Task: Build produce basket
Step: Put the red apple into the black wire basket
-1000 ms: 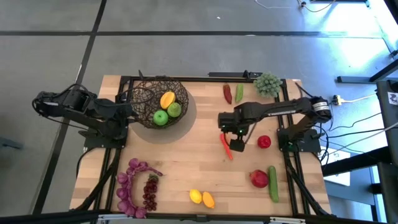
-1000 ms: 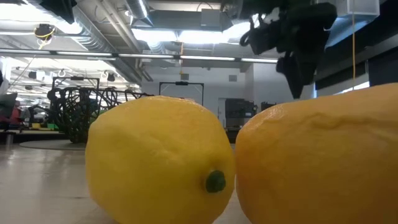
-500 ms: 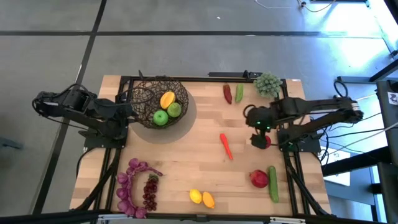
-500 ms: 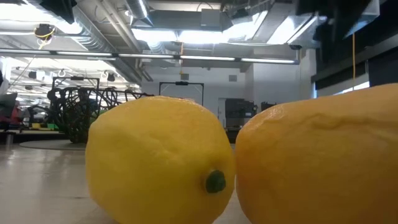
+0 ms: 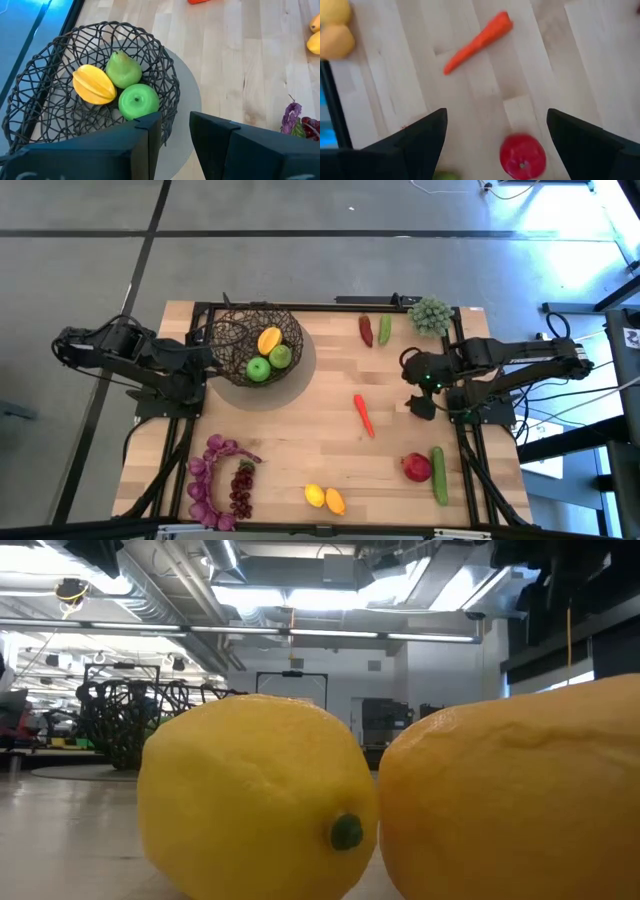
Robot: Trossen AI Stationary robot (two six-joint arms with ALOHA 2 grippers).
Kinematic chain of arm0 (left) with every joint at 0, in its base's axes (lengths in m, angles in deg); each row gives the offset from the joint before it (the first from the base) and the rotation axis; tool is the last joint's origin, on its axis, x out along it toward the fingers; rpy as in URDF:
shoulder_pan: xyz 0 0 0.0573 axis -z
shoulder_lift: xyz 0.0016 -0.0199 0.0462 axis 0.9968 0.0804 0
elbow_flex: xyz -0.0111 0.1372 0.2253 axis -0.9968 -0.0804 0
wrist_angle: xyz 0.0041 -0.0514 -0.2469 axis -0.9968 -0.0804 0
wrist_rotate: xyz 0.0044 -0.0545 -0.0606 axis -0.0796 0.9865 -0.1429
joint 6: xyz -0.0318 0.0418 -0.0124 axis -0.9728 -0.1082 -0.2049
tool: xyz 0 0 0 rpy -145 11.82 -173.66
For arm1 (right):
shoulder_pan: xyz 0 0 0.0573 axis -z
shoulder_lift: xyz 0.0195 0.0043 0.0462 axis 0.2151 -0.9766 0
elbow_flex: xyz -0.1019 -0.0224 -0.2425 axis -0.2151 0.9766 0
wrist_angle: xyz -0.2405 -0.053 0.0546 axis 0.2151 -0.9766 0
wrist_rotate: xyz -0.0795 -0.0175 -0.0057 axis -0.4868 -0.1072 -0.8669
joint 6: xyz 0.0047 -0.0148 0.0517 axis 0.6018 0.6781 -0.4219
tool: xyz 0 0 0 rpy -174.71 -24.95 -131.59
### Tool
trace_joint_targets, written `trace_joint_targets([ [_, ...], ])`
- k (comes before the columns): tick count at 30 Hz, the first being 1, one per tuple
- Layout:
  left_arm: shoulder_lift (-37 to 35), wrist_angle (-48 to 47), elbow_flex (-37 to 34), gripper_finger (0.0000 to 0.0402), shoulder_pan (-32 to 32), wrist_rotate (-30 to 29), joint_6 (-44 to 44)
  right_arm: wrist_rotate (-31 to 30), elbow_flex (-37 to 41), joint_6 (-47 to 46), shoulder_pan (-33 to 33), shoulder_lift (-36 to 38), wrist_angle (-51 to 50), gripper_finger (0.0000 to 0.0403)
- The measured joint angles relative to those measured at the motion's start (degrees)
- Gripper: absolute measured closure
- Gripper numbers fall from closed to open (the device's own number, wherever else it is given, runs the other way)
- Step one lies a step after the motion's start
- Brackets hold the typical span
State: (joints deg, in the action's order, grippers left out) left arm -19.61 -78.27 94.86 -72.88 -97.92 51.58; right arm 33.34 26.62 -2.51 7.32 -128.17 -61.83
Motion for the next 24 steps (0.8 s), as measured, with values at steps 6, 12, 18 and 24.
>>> trace_joint_targets([
  [6, 0.02, 0.0, 0.0, 0.0309, 0.0, 0.0, 0.0, -0.01, 0.0, -2.57, 0.0, -0.07, 8.83, 0.0068],
  [12, 0.02, 0.0, 0.0, 0.0309, 0.01, -0.01, 0.0, -1.6, 0.0, -7.22, -0.02, -0.82, 14.14, 0.0068],
  [18, 0.02, 0.0, 0.0, 0.0309, -0.01, 0.01, 0.0, -1.53, 0.0, -10.1, -0.02, -2.91, 9.44, 0.0068],
  [24, 0.02, 0.0, 0.0, 0.0309, -0.01, -0.01, 0.0, -1.52, 0.0, -24.86, 1.31, -5.85, -2.19, 0.0068],
])
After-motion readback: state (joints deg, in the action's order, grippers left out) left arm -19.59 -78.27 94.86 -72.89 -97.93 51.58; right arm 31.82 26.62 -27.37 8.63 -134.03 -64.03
